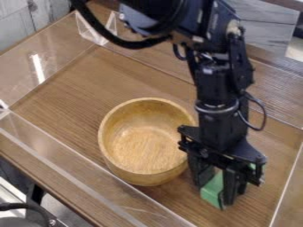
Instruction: Remove the green block from inside the brown bowl and put it on the table
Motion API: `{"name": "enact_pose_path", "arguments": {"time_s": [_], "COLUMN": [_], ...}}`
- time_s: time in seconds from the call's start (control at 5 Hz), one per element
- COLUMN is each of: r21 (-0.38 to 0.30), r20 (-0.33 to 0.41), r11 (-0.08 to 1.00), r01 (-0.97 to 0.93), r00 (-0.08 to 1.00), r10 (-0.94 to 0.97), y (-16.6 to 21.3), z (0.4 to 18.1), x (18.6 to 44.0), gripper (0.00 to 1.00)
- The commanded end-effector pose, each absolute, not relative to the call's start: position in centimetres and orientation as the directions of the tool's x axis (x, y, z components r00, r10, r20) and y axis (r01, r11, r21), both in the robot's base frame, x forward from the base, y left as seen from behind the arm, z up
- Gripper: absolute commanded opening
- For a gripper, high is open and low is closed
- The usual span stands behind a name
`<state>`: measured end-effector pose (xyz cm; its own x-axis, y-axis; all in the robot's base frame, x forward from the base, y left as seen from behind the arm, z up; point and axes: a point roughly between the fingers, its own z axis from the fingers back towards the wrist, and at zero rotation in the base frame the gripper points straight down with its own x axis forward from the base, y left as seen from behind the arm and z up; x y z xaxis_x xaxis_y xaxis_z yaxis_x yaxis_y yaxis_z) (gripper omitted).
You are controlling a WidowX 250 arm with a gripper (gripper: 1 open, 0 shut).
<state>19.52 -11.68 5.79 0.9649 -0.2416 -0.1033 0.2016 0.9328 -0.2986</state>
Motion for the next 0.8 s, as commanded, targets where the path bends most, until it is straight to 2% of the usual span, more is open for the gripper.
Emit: {"name": "enact_pose_path", "arguments": {"time_s": [0.0, 0.6], "r21": [-0.306, -0.316], "r20": [-0.040, -0.057], "r11": [0.924, 0.919], "r01": [0.228, 0.237], "r00": [0.967, 0.962], "r10": [-0.252, -0.267], "y": [-12.6, -13.1], "z": [6.6, 5.6], "x": [20.9, 20.8], "gripper": [0.00, 0.00]}}
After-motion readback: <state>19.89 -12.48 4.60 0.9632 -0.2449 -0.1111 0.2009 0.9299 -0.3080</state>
